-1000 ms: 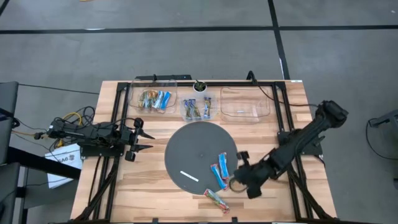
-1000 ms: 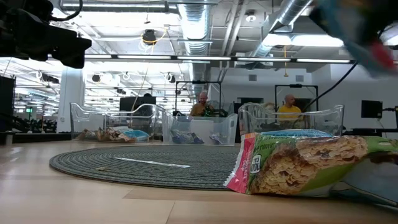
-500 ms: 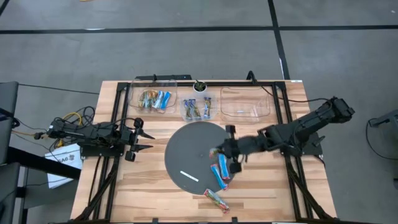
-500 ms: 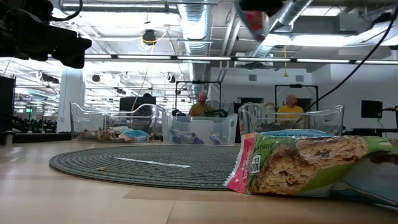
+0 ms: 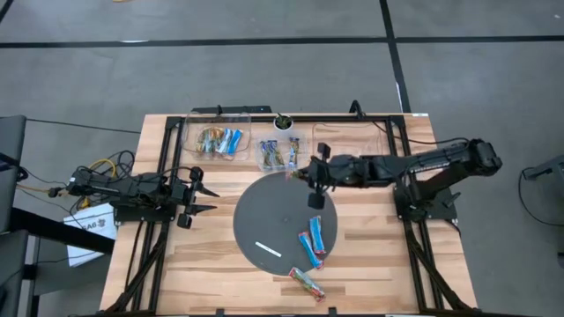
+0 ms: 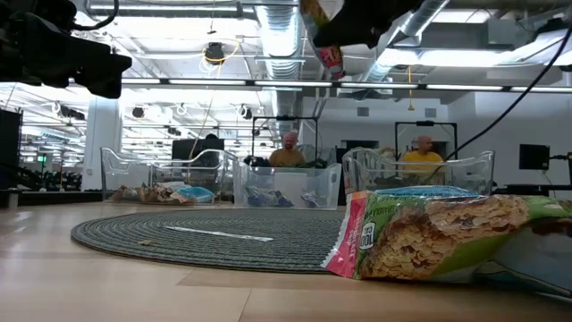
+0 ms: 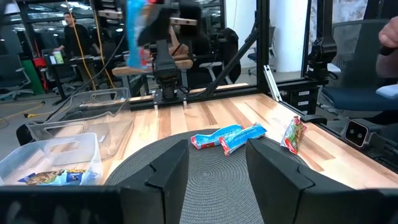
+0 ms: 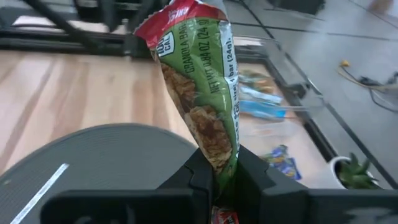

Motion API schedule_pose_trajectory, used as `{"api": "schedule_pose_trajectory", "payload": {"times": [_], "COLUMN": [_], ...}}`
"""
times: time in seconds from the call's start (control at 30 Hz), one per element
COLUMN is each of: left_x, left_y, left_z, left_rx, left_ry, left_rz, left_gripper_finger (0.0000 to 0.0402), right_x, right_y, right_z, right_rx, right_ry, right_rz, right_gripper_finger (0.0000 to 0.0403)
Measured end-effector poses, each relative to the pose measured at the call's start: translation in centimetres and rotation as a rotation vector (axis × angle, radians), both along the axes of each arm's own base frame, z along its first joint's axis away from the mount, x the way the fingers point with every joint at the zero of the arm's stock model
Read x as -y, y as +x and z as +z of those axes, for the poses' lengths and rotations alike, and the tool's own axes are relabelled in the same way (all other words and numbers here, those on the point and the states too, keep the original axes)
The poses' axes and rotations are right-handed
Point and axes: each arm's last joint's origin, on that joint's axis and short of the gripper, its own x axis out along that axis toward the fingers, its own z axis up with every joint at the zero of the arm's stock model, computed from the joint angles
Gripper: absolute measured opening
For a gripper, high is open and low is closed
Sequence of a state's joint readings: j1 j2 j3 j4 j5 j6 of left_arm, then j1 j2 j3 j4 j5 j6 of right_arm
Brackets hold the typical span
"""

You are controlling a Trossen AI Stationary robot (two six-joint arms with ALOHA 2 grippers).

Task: Pick and place Granola Bars by type
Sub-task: Put the red granola bar into the right transparent bin

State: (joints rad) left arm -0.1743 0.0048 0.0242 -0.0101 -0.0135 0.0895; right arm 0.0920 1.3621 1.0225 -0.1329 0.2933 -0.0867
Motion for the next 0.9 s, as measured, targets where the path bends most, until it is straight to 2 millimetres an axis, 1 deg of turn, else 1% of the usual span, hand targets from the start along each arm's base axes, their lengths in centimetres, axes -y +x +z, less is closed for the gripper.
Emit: {"api": "schedule_pose_trajectory", "payload": {"times": [0.17,0.37,0.57,0.73,0.9], "left_x": [0.0,0.0,0.0,0.0,0.0], "left_y": [0.0,0.0,0.0,0.0,0.0], "left_z": [0.0,0.0,0.0,0.0,0.0], "left_rx": [0.000,0.000,0.000,0.000,0.000], "left_ry": [0.000,0.000,0.000,0.000,0.000], "left_rz": [0.000,0.000,0.000,0.000,0.000], "left_gripper_finger": [0.0154,0.0154,0.0154,0.0154,0.0154], "right_x": [2.0,4.1,7.2,9.6,11.2], "right_y": [0.2,0.1,-0.4,-1.7,-2.4], "right_z": [0.2,0.4,0.9,2.0,2.1], "right_rx": [0.041,0.057,0.098,0.149,0.151], "right_ry": [0.053,0.047,-0.036,-0.077,-0.121], "right_rz": [-0.088,-0.171,-0.411,-0.593,-0.754], "right_gripper_finger": [0.0029,0.0031,0.0019,0.0020,0.0023]}}
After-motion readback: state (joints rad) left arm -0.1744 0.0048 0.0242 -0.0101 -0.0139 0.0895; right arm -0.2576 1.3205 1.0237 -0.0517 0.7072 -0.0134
